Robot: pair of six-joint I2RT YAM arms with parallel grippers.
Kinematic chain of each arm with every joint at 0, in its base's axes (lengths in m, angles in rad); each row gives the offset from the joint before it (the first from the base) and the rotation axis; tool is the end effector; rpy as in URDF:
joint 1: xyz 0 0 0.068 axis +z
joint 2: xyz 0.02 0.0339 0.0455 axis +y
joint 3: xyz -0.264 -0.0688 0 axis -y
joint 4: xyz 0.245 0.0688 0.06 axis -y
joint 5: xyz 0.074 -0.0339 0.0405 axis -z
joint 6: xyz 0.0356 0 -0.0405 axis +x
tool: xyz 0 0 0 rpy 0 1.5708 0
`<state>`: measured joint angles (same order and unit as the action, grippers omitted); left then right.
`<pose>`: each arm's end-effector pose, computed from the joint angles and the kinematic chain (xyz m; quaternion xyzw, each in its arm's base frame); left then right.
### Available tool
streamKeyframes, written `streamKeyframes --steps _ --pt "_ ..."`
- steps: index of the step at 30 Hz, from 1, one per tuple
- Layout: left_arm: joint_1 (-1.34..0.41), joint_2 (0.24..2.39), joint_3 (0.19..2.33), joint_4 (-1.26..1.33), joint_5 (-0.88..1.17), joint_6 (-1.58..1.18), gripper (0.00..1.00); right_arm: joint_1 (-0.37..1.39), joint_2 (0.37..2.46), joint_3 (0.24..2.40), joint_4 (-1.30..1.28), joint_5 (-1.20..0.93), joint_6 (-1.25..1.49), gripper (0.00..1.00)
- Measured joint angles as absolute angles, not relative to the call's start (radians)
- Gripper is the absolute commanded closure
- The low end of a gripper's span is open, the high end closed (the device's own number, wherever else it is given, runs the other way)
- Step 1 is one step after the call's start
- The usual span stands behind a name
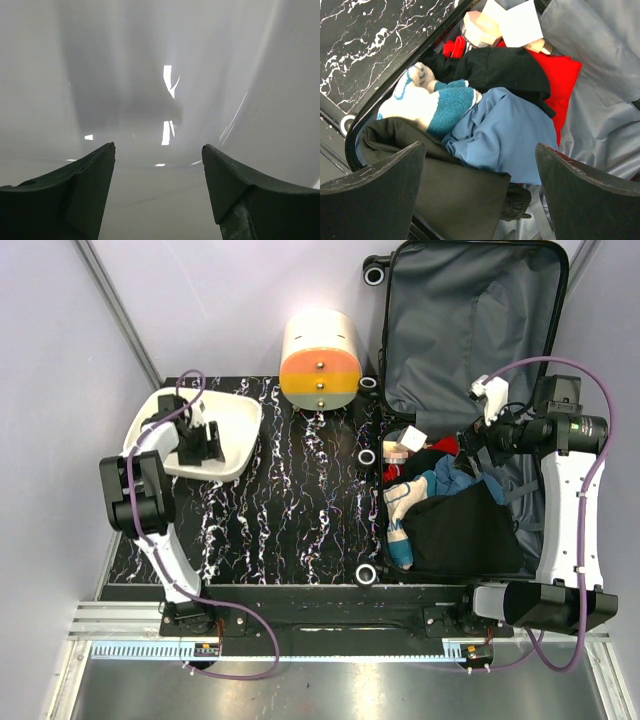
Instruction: Open, take out, and arrange the luggage
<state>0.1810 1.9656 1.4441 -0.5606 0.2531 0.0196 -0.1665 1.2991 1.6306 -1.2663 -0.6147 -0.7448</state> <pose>0.4096 0.0659 0.1914 -0.0472 0.9619 -0.0978 0.2510 0.2228 -0.0166 0.4214 -0.3488 0.8408 0.1269 0.3941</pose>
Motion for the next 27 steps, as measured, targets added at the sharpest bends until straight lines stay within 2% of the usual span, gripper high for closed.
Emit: streamKeyframes --steps 6,12,21,27 --pt "0.133 1.745 1.155 -0.601 0.281 -0.076 0.27 -0.166 1.299 1.629 -1.325 -0.615 -0.813 0.0" --pt "-0.021 1.579 1.015 -0.596 0.326 -0.128 0.26 -0.166 1.243 1.563 -1.333 -0.606 -0.886 0.0" --pt "-0.222 1.502 0.991 -0.571 0.439 -0.19 0.2 -0.167 1.208 1.446 -1.337 -0.535 -0.96 0.0" --pt "-0.237 1.501 0.994 -0.549 0.495 -0.235 0.19 -0.162 1.18 1.438 -1.336 -0.575 -1.113 0.0"
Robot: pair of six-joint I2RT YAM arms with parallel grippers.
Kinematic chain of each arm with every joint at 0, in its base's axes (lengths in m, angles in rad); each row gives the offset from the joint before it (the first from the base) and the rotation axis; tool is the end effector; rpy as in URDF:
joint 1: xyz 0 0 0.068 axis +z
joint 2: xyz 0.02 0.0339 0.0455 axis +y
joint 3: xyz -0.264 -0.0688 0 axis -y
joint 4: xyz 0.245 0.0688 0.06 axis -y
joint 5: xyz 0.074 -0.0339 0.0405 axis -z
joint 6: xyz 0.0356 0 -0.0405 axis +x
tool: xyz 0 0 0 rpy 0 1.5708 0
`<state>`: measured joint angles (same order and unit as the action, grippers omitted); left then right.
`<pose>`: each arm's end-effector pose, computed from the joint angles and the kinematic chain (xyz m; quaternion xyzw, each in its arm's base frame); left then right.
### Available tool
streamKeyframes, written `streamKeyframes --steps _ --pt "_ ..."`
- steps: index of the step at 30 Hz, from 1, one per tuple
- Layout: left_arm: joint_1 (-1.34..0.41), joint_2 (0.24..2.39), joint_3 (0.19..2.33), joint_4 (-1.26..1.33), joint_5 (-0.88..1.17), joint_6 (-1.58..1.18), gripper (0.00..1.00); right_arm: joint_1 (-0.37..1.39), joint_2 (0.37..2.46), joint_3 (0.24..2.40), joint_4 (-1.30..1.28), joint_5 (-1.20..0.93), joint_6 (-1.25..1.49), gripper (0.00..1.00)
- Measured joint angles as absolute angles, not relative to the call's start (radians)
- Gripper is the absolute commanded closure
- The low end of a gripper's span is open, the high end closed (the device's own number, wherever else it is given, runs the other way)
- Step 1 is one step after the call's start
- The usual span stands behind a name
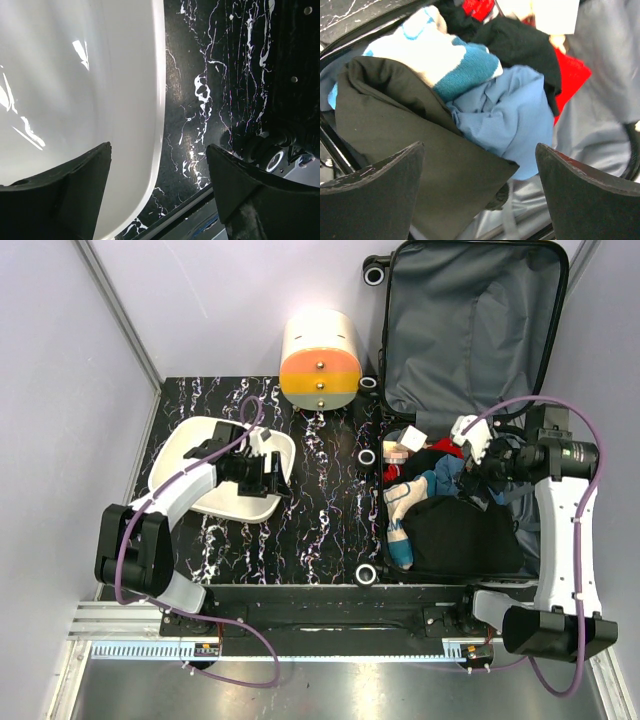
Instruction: Open, take out, and arrange the luggage
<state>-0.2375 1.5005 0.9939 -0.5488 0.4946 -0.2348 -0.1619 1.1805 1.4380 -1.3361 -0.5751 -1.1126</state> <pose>0.2844 -0.0862 0.2188 0.0637 0.9375 -0.2879 0.1849 0.1909 -0.0116 0.3865 -0.4871 0.7953 0.0821 0.3514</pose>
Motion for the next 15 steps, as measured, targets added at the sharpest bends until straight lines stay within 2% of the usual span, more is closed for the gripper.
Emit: streamKeyframes --steps 8,15 --pt "-0.209 1.501 1.034 -0.583 0.445 -0.154 0.2 0.021 1.115 1.399 -1.334 -0.648 -1.326 0.0" --pt "-0.205 1.555 0.978 -0.582 0.43 -0.166 0.22 0.086 1.131 1.272 -1.336 -0.601 -1.488 0.0"
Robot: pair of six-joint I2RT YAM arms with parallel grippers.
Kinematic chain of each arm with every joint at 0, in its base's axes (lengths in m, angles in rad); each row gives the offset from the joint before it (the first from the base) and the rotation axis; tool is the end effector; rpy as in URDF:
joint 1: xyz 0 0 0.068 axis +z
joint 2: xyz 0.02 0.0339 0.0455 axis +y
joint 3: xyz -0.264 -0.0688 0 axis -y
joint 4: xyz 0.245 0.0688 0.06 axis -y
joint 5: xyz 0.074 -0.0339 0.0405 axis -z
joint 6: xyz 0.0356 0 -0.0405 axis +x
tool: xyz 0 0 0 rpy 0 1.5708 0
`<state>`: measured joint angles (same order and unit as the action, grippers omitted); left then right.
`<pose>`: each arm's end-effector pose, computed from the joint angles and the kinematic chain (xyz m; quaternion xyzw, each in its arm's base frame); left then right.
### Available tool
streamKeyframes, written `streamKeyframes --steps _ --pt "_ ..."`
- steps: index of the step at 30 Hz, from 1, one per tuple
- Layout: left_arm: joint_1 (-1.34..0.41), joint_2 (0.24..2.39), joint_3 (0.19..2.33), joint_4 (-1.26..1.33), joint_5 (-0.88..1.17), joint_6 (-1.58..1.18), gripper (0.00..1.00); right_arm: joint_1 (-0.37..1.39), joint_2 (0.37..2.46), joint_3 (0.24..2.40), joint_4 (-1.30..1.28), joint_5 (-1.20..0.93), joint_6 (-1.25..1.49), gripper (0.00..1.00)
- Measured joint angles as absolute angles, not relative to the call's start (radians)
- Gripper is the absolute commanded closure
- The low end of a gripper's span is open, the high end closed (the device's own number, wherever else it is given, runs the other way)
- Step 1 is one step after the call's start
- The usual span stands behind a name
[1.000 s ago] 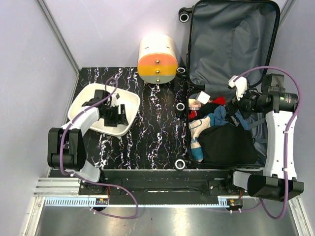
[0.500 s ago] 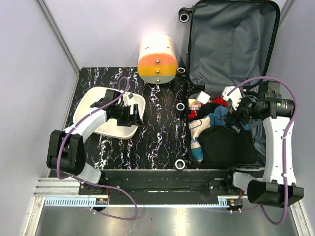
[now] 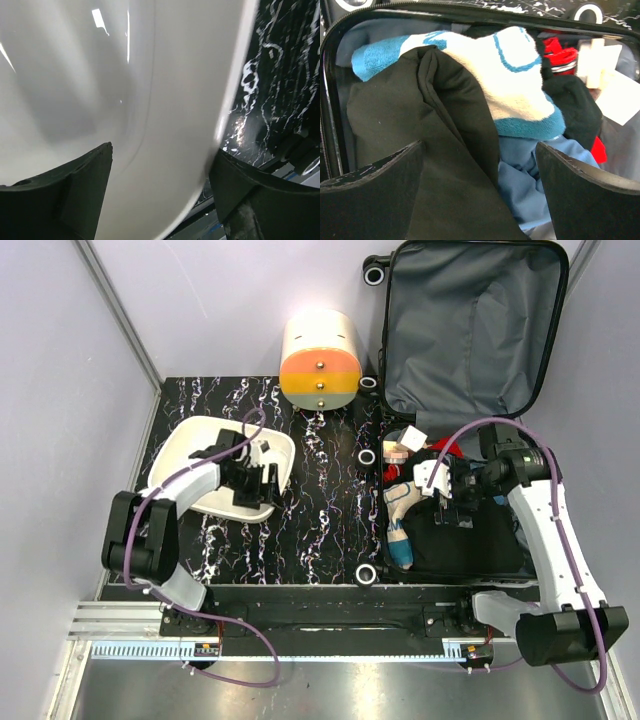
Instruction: Open, take out, and arrange the luggage
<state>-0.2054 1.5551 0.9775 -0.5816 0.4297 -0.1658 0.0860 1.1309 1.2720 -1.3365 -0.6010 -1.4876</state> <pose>0.2872 -0.0750 0.1965 0.0625 0.9553 -0.2420 0.1577 0.1772 0.0355 0.3501 -0.7035 0.6235 0.1073 0.3237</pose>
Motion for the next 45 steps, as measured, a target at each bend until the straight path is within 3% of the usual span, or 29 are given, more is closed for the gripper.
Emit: streamKeyframes --steps 5,10,14,15,18,26,32,45 --pt "-0.265 1.649 0.951 -0.58 0.442 -0.194 0.22 0.11 1.186 1.22 -1.336 -0.555 -1.563 0.02" --pt "-0.324 1.68 0.969 -0.522 0.491 -0.296 0.22 0.114 1.206 1.16 -1.328 -0.512 -1.596 0.24" --pt "-0.381 1.694 0.976 -0.458 0.52 -0.386 0.21 0.117 1.132 1.083 -1.327 -0.485 -1.65 0.48" --pt "-0.39 1.694 0.981 -0.446 0.524 -0.408 0.21 0.117 1.108 1.073 -1.327 -0.48 -1.66 0.67" --pt "-0.392 1.687 1.003 -0.415 0.523 -0.439 0.2 0.118 1.052 1.066 -1.333 -0.469 -1.662 1.0" --pt "-0.419 1.456 1.011 -0.26 0.542 -0.374 0.03 0.118 0.974 1.1 -1.348 -0.466 -1.569 1.0" --pt "-0.616 1.264 0.934 0.003 0.588 -0.263 0.01 0.118 0.862 1.179 -1.39 -0.519 -1.479 1.0" --pt "-1.052 1.494 0.929 0.439 0.563 -0.247 0.01 0.118 0.885 1.286 -1.408 -0.569 -1.324 1.0"
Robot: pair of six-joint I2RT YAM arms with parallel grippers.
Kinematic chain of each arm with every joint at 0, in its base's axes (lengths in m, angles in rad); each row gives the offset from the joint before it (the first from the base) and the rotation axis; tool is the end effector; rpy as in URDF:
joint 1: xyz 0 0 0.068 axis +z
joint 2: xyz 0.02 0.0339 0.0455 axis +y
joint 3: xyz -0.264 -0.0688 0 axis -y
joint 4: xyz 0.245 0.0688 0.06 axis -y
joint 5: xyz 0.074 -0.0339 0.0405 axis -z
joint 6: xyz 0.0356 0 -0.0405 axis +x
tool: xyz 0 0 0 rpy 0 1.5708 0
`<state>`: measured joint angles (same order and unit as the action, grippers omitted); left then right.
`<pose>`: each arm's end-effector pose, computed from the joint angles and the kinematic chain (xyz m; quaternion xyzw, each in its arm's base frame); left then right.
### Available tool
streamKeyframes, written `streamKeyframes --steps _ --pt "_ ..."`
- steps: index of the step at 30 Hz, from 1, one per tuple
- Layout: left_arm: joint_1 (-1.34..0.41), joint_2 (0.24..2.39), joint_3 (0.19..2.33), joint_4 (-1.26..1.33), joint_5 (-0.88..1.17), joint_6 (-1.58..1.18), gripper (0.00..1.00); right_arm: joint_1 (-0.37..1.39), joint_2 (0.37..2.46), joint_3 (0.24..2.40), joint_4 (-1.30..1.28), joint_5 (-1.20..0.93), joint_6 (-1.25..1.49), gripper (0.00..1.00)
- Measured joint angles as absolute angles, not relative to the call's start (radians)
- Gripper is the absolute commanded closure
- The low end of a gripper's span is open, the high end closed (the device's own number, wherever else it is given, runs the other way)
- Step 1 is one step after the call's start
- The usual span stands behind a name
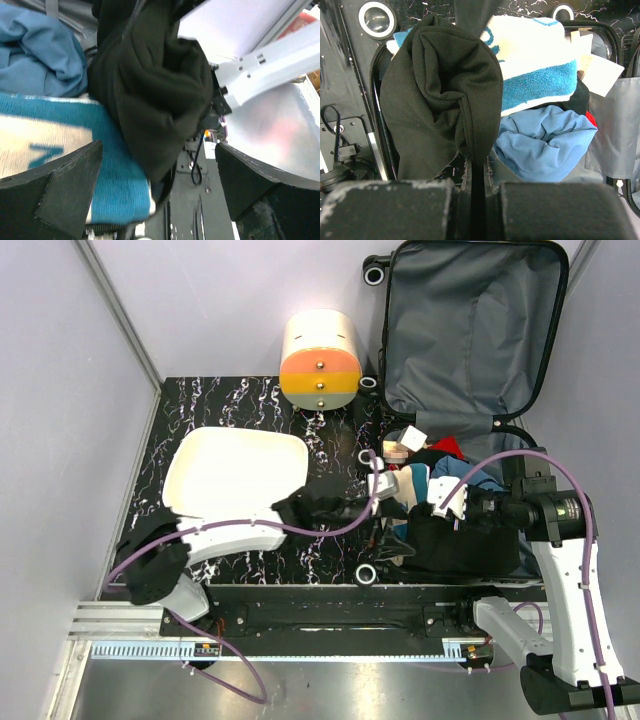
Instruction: Open, take out, and arrange the luggage
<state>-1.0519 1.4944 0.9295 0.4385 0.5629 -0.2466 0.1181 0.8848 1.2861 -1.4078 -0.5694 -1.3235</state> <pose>0.1532 -0.3066 0.2831 0.4514 0.5912 -0.5499 0.3798 0.1075 0.0321 0.3809 -0.6671 0.6409 0.0708 0.3731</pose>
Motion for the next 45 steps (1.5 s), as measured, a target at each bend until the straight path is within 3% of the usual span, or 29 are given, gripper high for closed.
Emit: streamKeyframes --steps 5,8,9,11,12,15,16,20,21,24,27,32,38,45 --pt "-1.105 1.654 1.065 0.49 0.511 -0.262 0.04 0.118 0.877 1.287 -1.409 -0.569 -1.301 1.0" --pt "-1.12 1.724 1.147 0.505 0.488 -0.281 0.18 0.118 0.865 1.287 -1.409 -0.569 -1.291 1.0" --pt "-1.125 1.748 1.176 0.512 0.484 -0.295 0.29 0.118 0.859 1.287 -1.409 -0.568 -1.29 1.0" --pt "-1.132 1.783 1.212 0.528 0.482 -0.324 0.41 0.118 0.845 1.287 -1.408 -0.565 -1.289 1.0" --pt "-1.136 1.794 1.218 0.542 0.483 -0.339 0.56 0.118 0.836 1.287 -1.408 -0.56 -1.289 1.0" --pt "-1.145 1.804 1.217 0.577 0.482 -0.361 0.85 0.118 0.813 1.287 -1.411 -0.542 -1.288 1.0" --pt "-1.147 1.804 1.217 0.581 0.481 -0.365 1.0 0.118 0.808 1.287 -1.411 -0.535 -1.281 0.97" --pt "-1.149 1.803 1.215 0.592 0.482 -0.349 1.0 0.118 0.786 1.278 -1.402 -0.508 -1.218 0.6" --pt "-1.15 1.803 1.212 0.593 0.482 -0.343 1.0 0.118 0.781 1.272 -1.399 -0.502 -1.196 0.36" --pt "-1.152 1.803 1.185 0.589 0.469 -0.323 1.0 0.122 0.773 1.259 -1.366 -0.433 -1.105 0.16" --pt "-1.152 1.803 1.149 0.584 0.443 -0.31 1.0 0.122 0.788 1.275 -1.303 -0.376 -1.003 0.04" --pt "-1.154 1.767 1.095 0.591 0.399 -0.247 1.0 0.122 0.801 1.335 -1.169 -0.318 -0.812 0.0" --pt "-1.213 1.707 1.09 0.529 0.368 -0.078 1.0 0.122 0.843 1.412 -0.943 -0.107 -0.583 0.0" --pt "-1.264 1.692 1.249 0.355 0.376 0.004 1.0 0.121 0.953 1.436 -0.819 -0.017 -0.463 0.0"
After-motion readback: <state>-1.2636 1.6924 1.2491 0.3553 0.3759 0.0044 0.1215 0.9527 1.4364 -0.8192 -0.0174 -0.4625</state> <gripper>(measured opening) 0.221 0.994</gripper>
